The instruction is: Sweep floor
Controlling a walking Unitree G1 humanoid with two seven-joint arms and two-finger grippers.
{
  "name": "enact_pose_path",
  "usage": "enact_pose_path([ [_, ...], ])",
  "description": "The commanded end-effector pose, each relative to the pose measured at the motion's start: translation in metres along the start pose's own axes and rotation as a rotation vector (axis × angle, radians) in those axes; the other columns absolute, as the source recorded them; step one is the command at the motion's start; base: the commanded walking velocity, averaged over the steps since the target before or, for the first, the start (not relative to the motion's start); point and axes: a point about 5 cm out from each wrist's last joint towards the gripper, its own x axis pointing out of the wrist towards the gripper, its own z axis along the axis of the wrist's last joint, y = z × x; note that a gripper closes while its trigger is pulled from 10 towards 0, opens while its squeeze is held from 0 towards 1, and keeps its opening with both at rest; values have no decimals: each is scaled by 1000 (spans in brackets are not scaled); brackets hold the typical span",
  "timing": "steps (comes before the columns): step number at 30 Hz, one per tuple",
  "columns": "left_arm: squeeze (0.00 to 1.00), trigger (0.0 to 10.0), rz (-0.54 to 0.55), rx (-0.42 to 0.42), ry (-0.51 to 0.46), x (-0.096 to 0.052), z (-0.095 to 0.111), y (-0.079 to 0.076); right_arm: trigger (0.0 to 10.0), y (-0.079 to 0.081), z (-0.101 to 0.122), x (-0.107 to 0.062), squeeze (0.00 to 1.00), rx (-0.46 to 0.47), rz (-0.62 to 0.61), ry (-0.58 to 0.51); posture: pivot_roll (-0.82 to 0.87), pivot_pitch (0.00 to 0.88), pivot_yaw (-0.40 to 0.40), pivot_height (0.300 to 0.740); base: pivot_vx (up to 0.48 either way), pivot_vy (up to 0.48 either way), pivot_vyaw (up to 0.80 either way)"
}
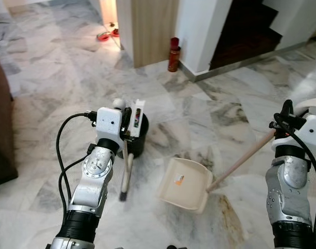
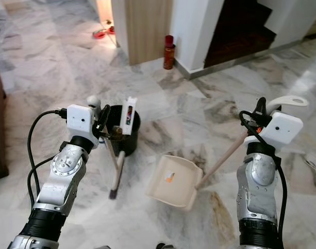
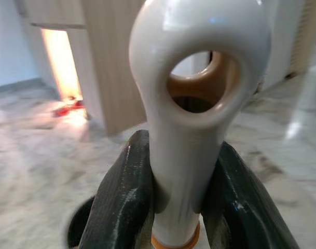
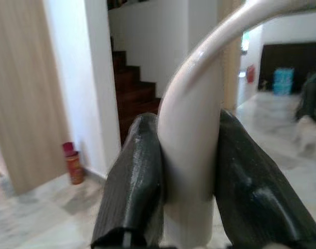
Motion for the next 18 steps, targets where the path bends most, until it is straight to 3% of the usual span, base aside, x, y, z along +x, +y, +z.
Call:
enact_pose_path([
  [1, 0, 10000, -18, -17, -40, 4, 9, -6, 10000, -6, 8, 2, 0, -3, -20, -35, 104, 143, -45, 740, 0, 0, -800],
  [18, 0, 10000, -10, -14, -40, 4, 9, -5, 10000, -6, 9, 4, 0, -5, -16, -36, 105, 148, -52, 740, 0, 0, -800],
])
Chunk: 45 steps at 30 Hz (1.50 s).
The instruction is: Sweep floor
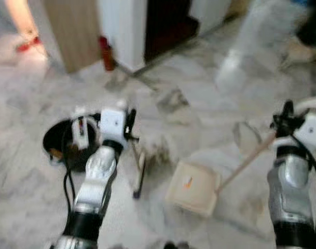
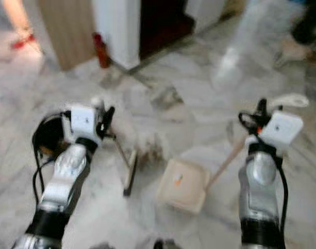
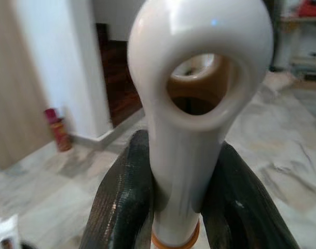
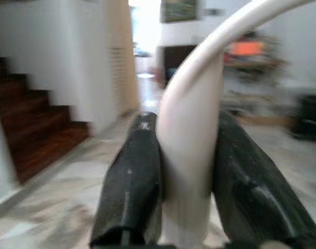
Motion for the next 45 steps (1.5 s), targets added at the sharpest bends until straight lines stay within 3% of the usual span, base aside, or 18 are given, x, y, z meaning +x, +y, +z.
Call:
enact_pose_path([
  [1, 0, 10000, -11, -16, -49, 3, 10, -4, 10000, -2, 10, 4, 0, -4, -6, -43, 105, 148, -52, 740, 0, 0, -800],
  [13, 0, 10000, -7, -16, -49, 3, 10, -3, 10000, -2, 11, 4, 0, -2, -3, -47, 100, 147, -53, 740, 0, 0, -799],
  [18, 0, 10000, -25, -26, -42, 3, 8, -5, 10000, 8, 6, -1, 0, 20, 14, -40, 102, 142, -46, 740, 0, 0, -663],
  [29, 0, 10000, -44, -47, -41, 3, 8, -10, 10000, 30, -1, -10, 0, 49, 83, -19, 102, 137, -37, 740, 0, 0, 0],
  [34, 0, 10000, -90, -48, -15, 4, 5, -13, 10000, 30, -3, -10, 0, 61, 86, -8, 101, 130, -36, 740, 0, 0, 0],
  [45, 0, 10000, -85, -54, -16, 5, 5, -13, 10000, 33, -3, -9, 0, 77, 107, 2, 95, 117, -32, 740, 163, 0, -58],
])
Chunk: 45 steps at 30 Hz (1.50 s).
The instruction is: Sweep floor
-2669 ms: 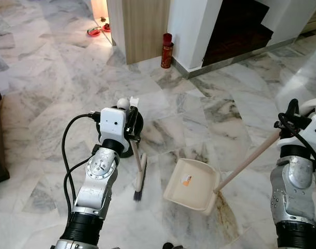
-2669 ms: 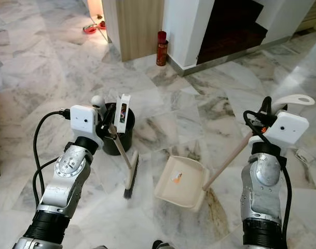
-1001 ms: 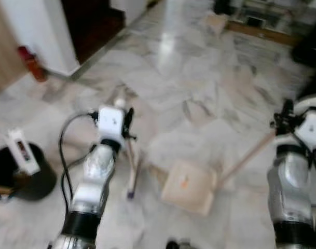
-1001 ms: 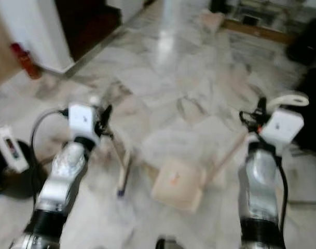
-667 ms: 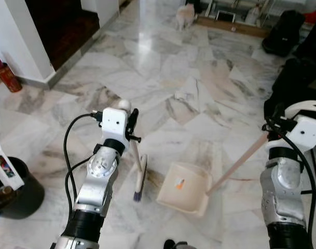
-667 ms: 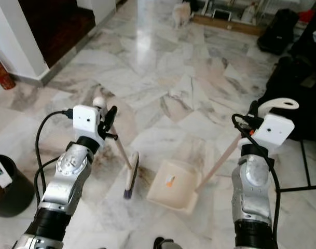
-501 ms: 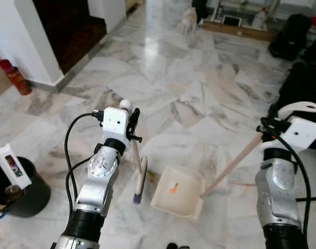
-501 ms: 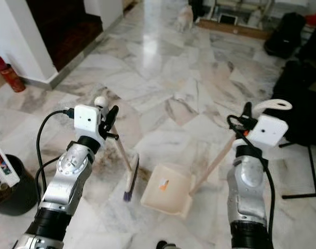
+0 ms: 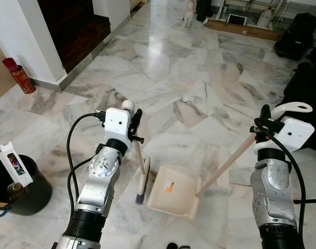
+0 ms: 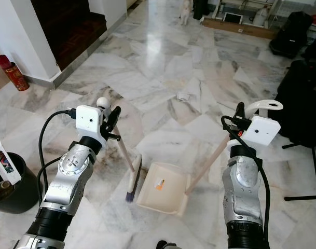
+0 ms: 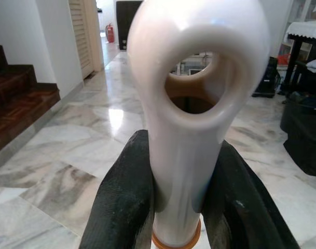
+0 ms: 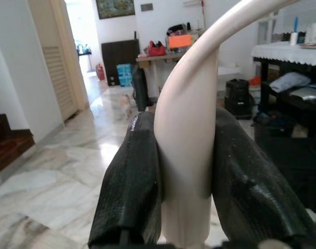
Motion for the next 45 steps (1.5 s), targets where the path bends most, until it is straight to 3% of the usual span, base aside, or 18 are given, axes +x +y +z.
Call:
enact_pose_path([
  [1, 0, 10000, -18, 7, -32, 4, 8, -2, 10000, 1, 10, 3, 0, 20, 5, -46, 95, 114, -32, 740, 326, 0, -800],
  [19, 0, 10000, -1, 7, -67, 5, 13, 0, 10000, 3, 14, 5, 0, 13, 22, -73, 89, 82, -25, 740, 332, 0, -89],
  [45, 0, 10000, 19, 4, -84, 10, 17, 2, 10000, -3, 19, 6, 0, -18, 13, -84, 82, 146, -29, 740, 341, 0, 0],
])
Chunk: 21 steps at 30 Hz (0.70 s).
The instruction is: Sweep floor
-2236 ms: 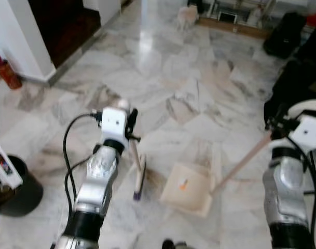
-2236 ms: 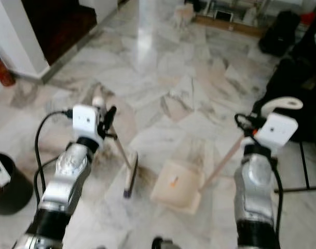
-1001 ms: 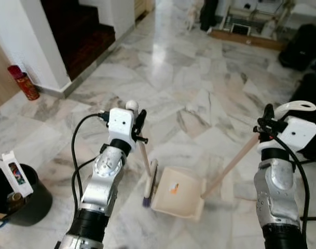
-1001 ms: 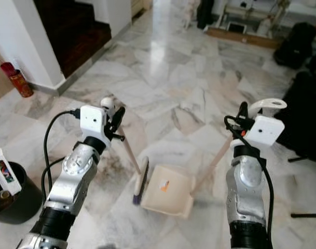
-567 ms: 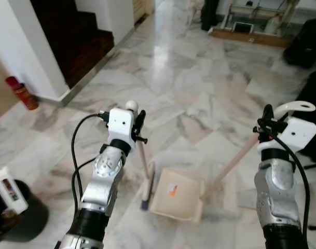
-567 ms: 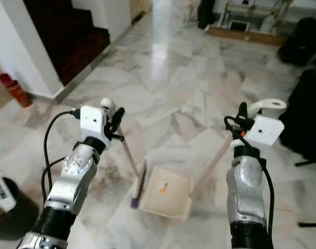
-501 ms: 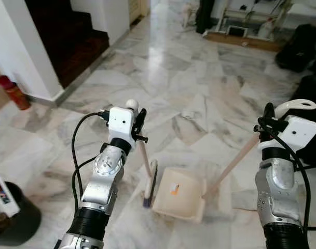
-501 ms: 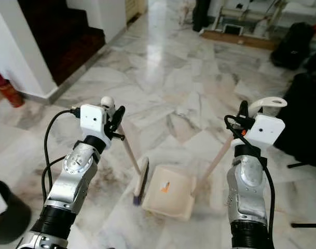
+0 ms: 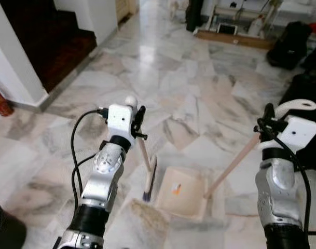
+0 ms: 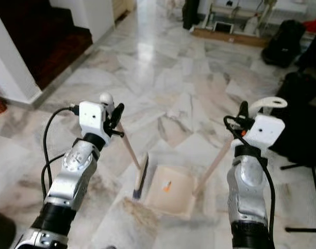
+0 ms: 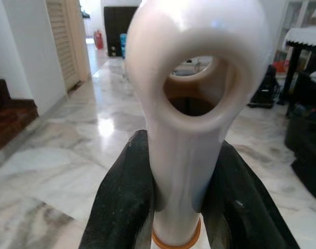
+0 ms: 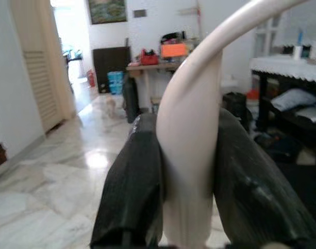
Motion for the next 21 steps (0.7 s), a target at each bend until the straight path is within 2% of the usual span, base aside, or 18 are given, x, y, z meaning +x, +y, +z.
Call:
enact_pose_path([
  [1, 0, 10000, 1, -1, -51, 2, 9, -2, 10000, -4, 11, 2, 0, 16, -14, -49, 83, 150, -30, 740, 345, 0, 0],
  [21, 0, 10000, 15, 17, -45, 2, 9, 1, 10000, 1, 8, 1, 0, 22, 1, -33, 88, 153, -28, 740, 381, 0, 0],
])
